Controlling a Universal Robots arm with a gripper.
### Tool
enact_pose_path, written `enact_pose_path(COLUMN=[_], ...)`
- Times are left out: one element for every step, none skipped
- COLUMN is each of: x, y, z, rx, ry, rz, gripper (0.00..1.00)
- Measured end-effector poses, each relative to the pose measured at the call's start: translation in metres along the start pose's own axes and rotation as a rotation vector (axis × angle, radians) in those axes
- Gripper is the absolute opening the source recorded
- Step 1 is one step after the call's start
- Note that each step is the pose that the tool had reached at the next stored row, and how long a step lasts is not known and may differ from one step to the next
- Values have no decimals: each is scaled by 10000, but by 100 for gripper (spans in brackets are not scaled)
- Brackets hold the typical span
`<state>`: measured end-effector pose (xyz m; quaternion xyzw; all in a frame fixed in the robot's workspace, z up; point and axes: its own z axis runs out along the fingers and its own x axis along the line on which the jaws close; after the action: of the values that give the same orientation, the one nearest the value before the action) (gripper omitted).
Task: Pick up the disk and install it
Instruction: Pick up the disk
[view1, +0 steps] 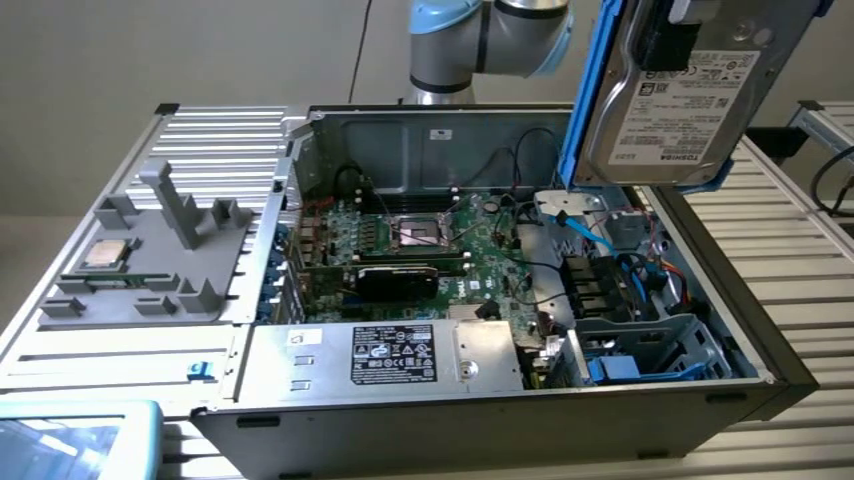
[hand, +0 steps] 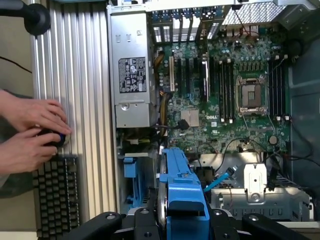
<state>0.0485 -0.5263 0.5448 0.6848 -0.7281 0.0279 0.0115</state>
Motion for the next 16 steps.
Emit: enact_pose_path(x=[9,17,26,38,53,69,84,96,104,110,115,121,129,139,152,165], y=[-35,-70,-99,-119,-131,-140,-146,-151,-153,-155,-156,-158,-160,-163,-167,-170], z=[1,3,4,5,7,8,11,15,23,32,40,50,59,66,74,81], rx=[0,-2,-1,-2,-1,-1,-1,-1,-1,-1,0,1,1,1,2,2], ry=[1,1,3,8,12,15,19,22,27,36,50,60,67,72,72,71], rz=[0,0,0,-1,-1,-1,-1,0,1,3,4,4,5,5,5,6], gripper=[37,37,37,37,37,37,37,37,37,37,37,37,37,37,37,37])
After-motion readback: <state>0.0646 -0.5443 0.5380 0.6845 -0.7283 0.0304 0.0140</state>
